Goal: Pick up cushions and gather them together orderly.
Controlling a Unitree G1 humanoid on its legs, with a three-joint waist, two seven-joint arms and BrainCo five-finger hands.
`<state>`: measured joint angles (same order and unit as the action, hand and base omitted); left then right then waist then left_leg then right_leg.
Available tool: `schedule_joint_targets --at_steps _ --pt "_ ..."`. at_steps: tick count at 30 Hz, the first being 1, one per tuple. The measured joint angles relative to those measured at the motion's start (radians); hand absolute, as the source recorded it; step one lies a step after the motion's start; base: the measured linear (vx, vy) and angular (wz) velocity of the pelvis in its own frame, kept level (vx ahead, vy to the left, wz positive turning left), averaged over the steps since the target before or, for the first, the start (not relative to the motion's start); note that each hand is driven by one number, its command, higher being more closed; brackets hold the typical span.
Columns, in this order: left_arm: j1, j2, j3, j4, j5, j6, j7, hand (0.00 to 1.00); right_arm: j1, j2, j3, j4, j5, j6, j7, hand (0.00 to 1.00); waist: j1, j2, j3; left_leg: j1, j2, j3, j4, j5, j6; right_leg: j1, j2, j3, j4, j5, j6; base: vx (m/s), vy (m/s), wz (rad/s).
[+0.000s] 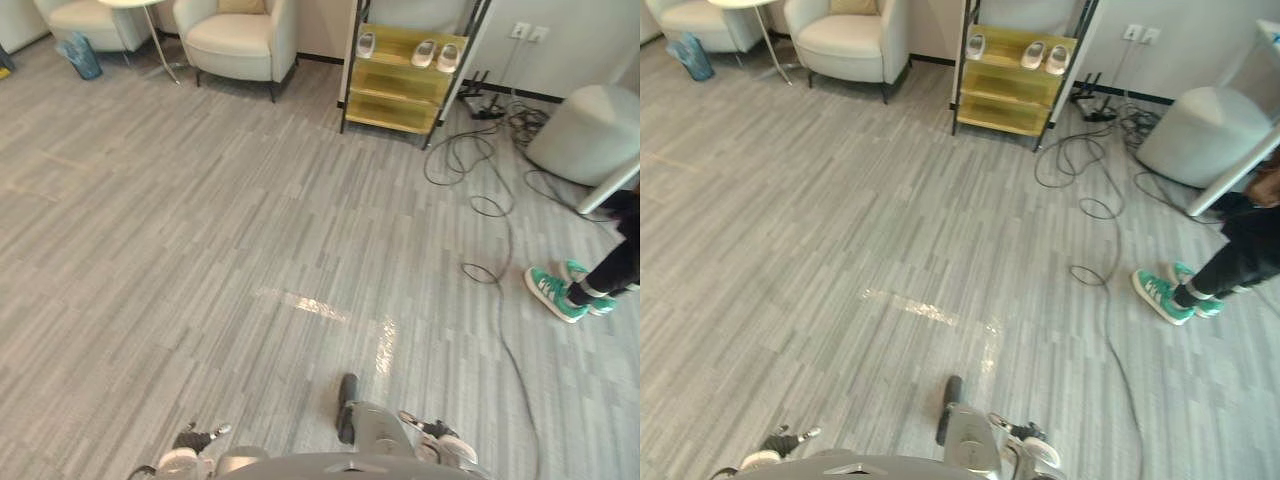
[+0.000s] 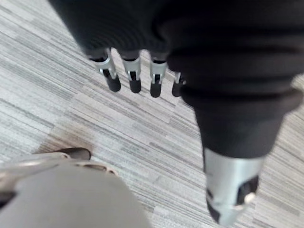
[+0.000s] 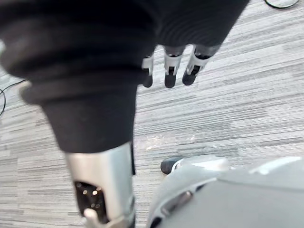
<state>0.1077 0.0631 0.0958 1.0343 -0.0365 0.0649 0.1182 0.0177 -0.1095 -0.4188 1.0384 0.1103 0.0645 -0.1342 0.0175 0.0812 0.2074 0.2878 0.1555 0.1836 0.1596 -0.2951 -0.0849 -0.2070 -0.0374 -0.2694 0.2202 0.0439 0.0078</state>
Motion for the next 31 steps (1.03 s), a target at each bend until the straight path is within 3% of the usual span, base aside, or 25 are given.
schedule_joint_targets --at_steps 5,8,10,12,13,14,15,18,19,20,22,26,31 --pt "-0.015 0.012 -0.022 -0.003 0.003 0.001 -0.017 0.00 0.042 0.002 -0.018 0.021 0.000 0.006 -0.001 0.00 0.000 -0.002 0.003 -0.130 0.084 -0.016 0.392 0.069 -0.057 0.142 0.026 -0.044 -0.065 -0.051 -0.021 0.23 -0.134 0.24" --pt "-0.013 0.013 -0.022 -0.015 0.001 0.000 -0.017 0.00 0.048 -0.002 -0.016 0.037 0.001 0.006 -0.003 0.00 0.008 0.000 0.002 -0.234 0.096 0.039 0.515 0.012 -0.044 0.217 0.028 -0.024 -0.129 -0.054 -0.024 0.23 0.027 0.03" --pt "-0.010 0.015 -0.022 -0.026 0.000 0.000 -0.017 0.00 0.049 -0.003 -0.017 0.039 0.003 0.008 -0.007 0.00 0.016 -0.002 0.003 -0.282 0.088 0.046 0.473 -0.017 -0.033 0.233 0.020 -0.011 -0.141 -0.054 -0.017 0.15 0.116 -0.14" --pt "-0.002 0.016 -0.021 -0.037 0.000 0.000 -0.016 0.00 0.048 -0.001 -0.018 0.038 0.005 0.007 -0.007 0.00 0.023 -0.008 0.005 -0.318 0.034 0.002 0.248 -0.004 -0.030 0.246 -0.013 0.014 -0.142 -0.057 0.024 0.15 0.230 -0.32" --pt "0.000 0.014 -0.020 -0.037 0.000 0.001 -0.016 0.00 0.049 -0.003 -0.019 0.038 0.005 0.007 -0.007 0.00 0.027 -0.009 0.005 -0.314 0.008 -0.025 0.183 0.085 -0.028 0.246 -0.027 0.032 -0.142 -0.058 0.043 0.09 0.199 -0.41" --pt "0.005 0.010 -0.017 -0.038 0.000 0.000 -0.016 0.00 0.052 -0.005 -0.018 0.037 0.004 0.008 -0.008 0.00 0.033 -0.018 -0.002 -0.287 -0.013 -0.016 0.143 0.086 -0.023 0.247 -0.036 0.048 -0.151 -0.051 0.058 0.17 0.216 -0.17" --pt "0.016 0.021 -0.016 -0.035 0.002 0.001 -0.014 0.00 0.060 0.011 -0.016 0.030 0.004 0.008 -0.007 0.00 0.017 -0.030 -0.027 -0.271 -0.047 -0.003 0.090 0.115 -0.005 0.267 -0.054 0.052 -0.185 -0.021 0.067 0.25 0.221 -0.13" --pt "0.007 0.038 0.005 -0.035 0.001 0.001 -0.016 0.00 0.065 0.028 -0.017 0.031 0.000 0.008 -0.007 0.00 0.030 -0.067 -0.011 -0.344 -0.086 -0.015 0.305 0.121 -0.008 0.297 -0.097 0.075 -0.224 0.014 0.058 0.19 0.195 -0.13" --pt "0.004 0.044 0.020 -0.032 0.001 -0.002 -0.016 0.00 0.055 0.031 -0.017 0.036 0.000 0.009 -0.007 0.00 0.037 -0.073 -0.009 -0.355 -0.105 -0.081 0.239 0.102 0.041 0.316 -0.122 0.081 -0.229 0.018 0.066 0.10 0.201 -0.21" --pt "0.014 0.020 0.018 -0.029 0.001 -0.005 -0.016 0.00 0.069 0.010 -0.026 0.035 -0.001 0.008 -0.006 0.00 0.036 -0.031 -0.026 -0.321 -0.098 -0.120 0.134 0.139 0.039 0.324 -0.097 0.090 -0.240 0.008 0.084 0.11 0.242 -0.35" --pt "0.019 0.025 0.010 -0.019 0.002 -0.004 -0.016 0.00 0.059 0.021 -0.021 0.020 -0.001 0.008 -0.005 0.00 0.035 -0.048 -0.027 -0.283 -0.129 -0.098 0.108 0.143 0.040 0.341 -0.131 0.096 -0.234 -0.004 0.097 0.09 0.150 -0.28" --pt "0.020 0.046 -0.020 -0.018 0.005 -0.004 -0.017 0.00 0.071 0.035 -0.016 0.018 -0.001 0.009 -0.005 0.00 0.032 -0.077 -0.042 -0.247 -0.143 -0.095 0.061 0.148 0.052 0.344 -0.139 0.095 -0.222 -0.019 0.091 0.00 0.050 -0.06" --pt "0.019 0.055 -0.043 -0.001 0.021 -0.005 -0.017 0.00 0.088 0.040 -0.010 0.018 -0.002 0.009 -0.004 0.00 0.032 -0.085 -0.058 -0.210 -0.143 -0.100 -0.004 0.177 0.048 0.344 -0.137 0.094 -0.213 -0.034 0.100 -0.03 -0.025 -0.01"
